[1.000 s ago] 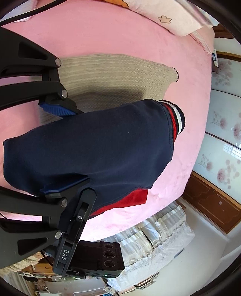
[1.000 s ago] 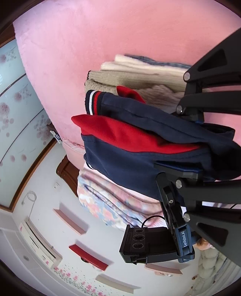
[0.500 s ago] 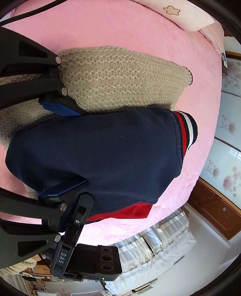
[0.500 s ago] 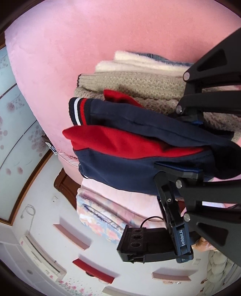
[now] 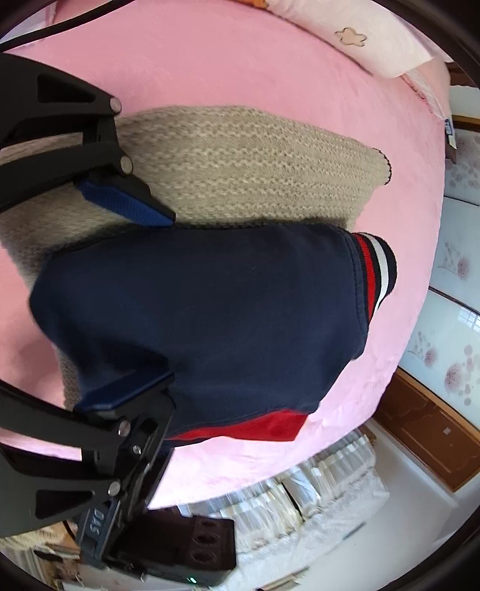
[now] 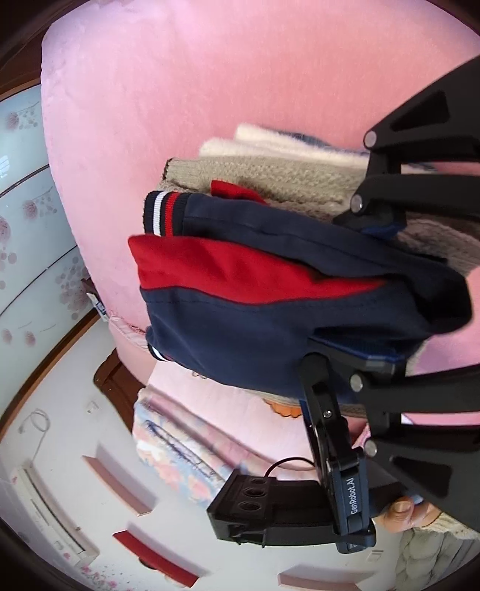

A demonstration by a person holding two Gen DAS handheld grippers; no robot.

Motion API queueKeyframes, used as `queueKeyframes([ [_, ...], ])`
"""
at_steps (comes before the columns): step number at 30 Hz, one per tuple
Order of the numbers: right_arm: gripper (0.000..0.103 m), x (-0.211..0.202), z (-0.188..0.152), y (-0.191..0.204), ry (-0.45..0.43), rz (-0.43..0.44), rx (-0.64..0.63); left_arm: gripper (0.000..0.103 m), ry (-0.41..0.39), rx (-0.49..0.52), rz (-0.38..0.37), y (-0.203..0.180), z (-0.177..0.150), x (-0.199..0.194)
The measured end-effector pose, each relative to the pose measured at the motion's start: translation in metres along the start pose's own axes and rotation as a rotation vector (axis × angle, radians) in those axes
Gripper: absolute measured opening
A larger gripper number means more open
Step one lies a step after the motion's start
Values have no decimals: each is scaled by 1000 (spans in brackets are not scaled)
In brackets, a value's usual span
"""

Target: Fold large clothes

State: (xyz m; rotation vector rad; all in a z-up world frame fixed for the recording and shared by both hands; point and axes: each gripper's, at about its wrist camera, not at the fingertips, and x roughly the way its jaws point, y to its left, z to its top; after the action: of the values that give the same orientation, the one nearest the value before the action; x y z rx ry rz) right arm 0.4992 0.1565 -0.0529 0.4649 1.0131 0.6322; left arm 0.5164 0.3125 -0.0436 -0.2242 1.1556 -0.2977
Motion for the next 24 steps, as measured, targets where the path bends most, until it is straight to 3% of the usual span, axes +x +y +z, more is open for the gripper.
queueKeyframes([
  [3,51,-12,-2,5,1,-27,-11,92,-5,39,68,-15,-7,-7],
  [13,52,-73,-25,21,-12,-86,-49,92,-41,78,129,-78,-39,-47],
  [18,52,-117,-49,32,-13,-105,-76,92,-88,119,158,-119,-78,-78],
  [24,52,-181,-90,39,-28,-127,-98,92,-122,99,206,-164,-124,-115],
])
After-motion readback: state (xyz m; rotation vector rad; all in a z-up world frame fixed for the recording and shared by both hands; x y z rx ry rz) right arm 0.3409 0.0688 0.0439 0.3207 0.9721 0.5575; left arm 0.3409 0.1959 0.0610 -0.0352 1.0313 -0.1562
